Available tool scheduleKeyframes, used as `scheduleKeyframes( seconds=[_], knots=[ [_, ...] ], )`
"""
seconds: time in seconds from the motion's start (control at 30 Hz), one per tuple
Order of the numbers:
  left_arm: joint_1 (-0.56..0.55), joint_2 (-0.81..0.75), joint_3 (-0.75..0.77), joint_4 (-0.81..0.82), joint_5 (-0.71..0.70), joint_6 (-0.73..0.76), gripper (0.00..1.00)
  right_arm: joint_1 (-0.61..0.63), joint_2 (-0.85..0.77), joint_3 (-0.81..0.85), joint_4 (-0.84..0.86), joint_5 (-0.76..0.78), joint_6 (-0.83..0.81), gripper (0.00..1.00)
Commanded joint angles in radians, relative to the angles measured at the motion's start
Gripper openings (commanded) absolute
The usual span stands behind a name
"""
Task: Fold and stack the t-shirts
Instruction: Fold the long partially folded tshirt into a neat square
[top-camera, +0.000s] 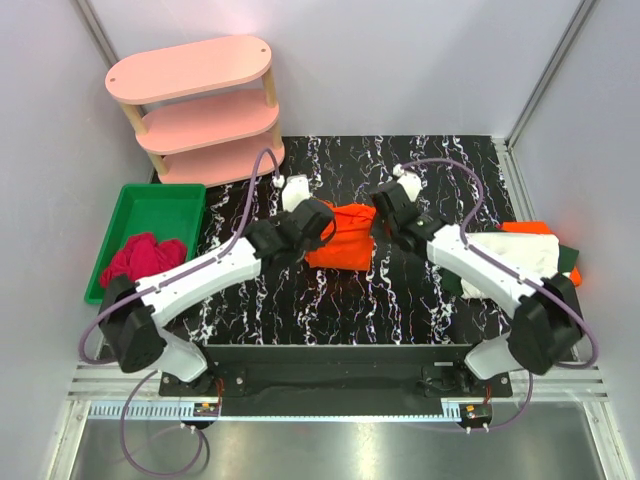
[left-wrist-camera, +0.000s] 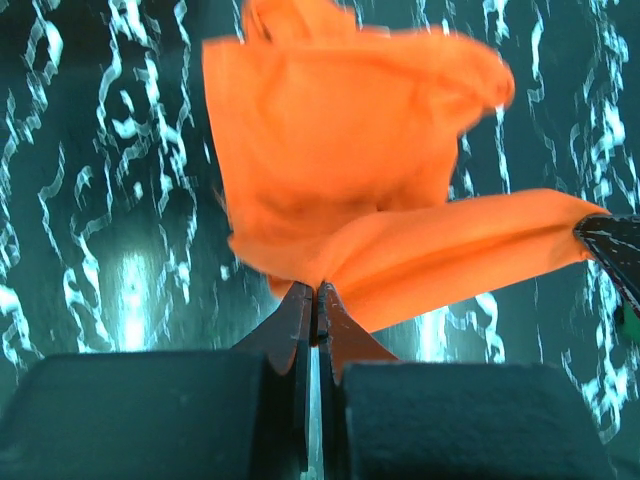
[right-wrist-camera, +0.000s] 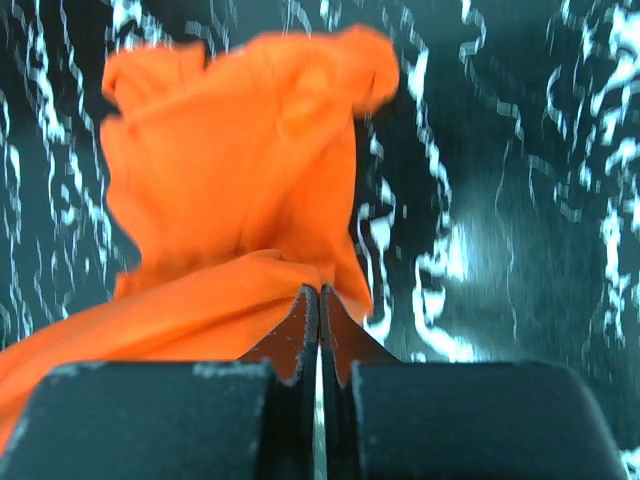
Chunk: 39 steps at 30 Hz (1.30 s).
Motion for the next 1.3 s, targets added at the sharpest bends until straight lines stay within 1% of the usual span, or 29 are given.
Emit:
scheduleKeyframes(
  seconds=[0.0, 0.13, 0.33, 0.57, 0.67, 0.93, 1.0, 1.03, 1.07, 1.13, 1.17, 1.2, 1.23, 1.27],
  knots=[
    [0.080, 0.070, 0.097, 0.005, -0.046, 0.128, 0.00, -0.086, 0.100, 0.106, 0.055, 0.075, -0.093, 0.00],
    [0.152, 0.146, 0.172, 0.029, -0.020, 0.174, 0.00, -0.145, 0.209, 0.198, 0.074, 0.067, -0.133, 0.00],
    [0.225, 0.270, 0.252, 0.048, 0.023, 0.189, 0.00, -0.174, 0.393, 0.353, 0.082, 0.064, -0.167, 0.00],
    [0.317, 0.402, 0.325, 0.065, 0.080, 0.184, 0.00, -0.203, 0.531, 0.468, 0.095, 0.038, -0.179, 0.00],
    [0.360, 0.456, 0.386, 0.065, 0.095, 0.195, 0.00, -0.217, 0.587, 0.526, 0.094, 0.026, -0.187, 0.00],
    [0.408, 0.581, 0.468, 0.065, 0.148, 0.209, 0.00, -0.244, 0.743, 0.681, 0.094, -0.028, -0.202, 0.00],
    [0.420, 0.617, 0.486, 0.065, 0.162, 0.214, 0.00, -0.255, 0.784, 0.713, 0.092, -0.069, -0.204, 0.00],
    [0.423, 0.626, 0.491, 0.063, 0.170, 0.214, 0.00, -0.255, 0.795, 0.721, 0.097, -0.080, -0.206, 0.11],
    [0.432, 0.641, 0.499, 0.063, 0.172, 0.212, 0.02, -0.257, 0.806, 0.732, 0.097, -0.096, -0.219, 0.24],
    [0.443, 0.647, 0.505, 0.066, 0.190, 0.208, 0.14, -0.257, 0.820, 0.752, 0.106, -0.094, -0.232, 0.43],
    [0.446, 0.643, 0.509, 0.066, 0.190, 0.203, 0.30, -0.255, 0.812, 0.749, 0.117, -0.091, -0.239, 0.59],
    [0.446, 0.631, 0.508, 0.071, 0.184, 0.203, 0.39, -0.255, 0.796, 0.741, 0.124, -0.090, -0.241, 0.68],
    [0.446, 0.620, 0.506, 0.077, 0.181, 0.203, 0.51, -0.255, 0.783, 0.738, 0.138, -0.094, -0.245, 0.74],
    [0.446, 0.609, 0.502, 0.083, 0.179, 0.197, 0.60, -0.257, 0.771, 0.735, 0.137, -0.093, -0.249, 0.78]
  ],
)
